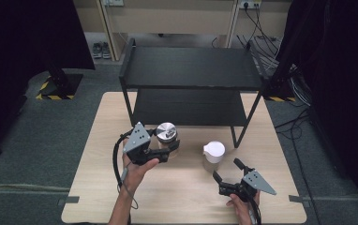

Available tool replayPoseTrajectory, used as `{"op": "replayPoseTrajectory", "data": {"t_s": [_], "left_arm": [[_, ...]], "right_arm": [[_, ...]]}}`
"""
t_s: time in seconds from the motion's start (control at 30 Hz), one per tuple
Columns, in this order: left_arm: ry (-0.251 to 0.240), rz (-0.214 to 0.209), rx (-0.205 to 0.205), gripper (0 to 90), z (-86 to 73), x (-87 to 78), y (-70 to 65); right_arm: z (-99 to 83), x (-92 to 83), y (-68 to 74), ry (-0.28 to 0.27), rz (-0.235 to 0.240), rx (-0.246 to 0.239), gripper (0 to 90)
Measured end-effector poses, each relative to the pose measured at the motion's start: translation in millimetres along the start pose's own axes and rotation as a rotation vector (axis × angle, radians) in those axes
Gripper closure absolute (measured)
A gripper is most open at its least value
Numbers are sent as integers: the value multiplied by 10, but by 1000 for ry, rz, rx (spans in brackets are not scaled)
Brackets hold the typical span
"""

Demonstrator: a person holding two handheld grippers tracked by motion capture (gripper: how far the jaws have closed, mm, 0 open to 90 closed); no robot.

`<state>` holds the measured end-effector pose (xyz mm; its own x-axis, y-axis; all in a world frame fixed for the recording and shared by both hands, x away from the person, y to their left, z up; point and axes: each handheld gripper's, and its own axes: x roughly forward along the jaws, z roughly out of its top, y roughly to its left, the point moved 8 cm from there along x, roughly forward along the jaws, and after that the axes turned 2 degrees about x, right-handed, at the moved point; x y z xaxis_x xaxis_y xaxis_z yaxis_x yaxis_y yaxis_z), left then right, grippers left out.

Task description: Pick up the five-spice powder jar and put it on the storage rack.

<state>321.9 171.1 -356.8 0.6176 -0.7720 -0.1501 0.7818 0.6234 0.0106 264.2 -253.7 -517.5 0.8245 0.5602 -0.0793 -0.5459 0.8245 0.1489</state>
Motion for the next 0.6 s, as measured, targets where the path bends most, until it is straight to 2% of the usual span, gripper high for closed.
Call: {"op": "replayPoseTrajectory", "data": {"t_s": [0.1,0.17,0.27,0.37,0.5,0.6], "left_arm": [[5,-19,9,309,129,4,44],[1,-50,4,309,219,5,112],[6,-71,-2,309,338,-6,191],[3,-82,-3,309,475,-21,265],[14,-81,22,309,715,-32,319],[19,-92,26,309,848,-27,351]], "right_arm": [[1,-1,2,0,0,1,3],[1,-1,2,-1,1,1,3],[1,-1,2,-1,1,1,3],[-3,2,-1,1,-1,2,4],[-6,6,1,1,0,0,3],[-6,5,0,2,-1,3,4]]}}
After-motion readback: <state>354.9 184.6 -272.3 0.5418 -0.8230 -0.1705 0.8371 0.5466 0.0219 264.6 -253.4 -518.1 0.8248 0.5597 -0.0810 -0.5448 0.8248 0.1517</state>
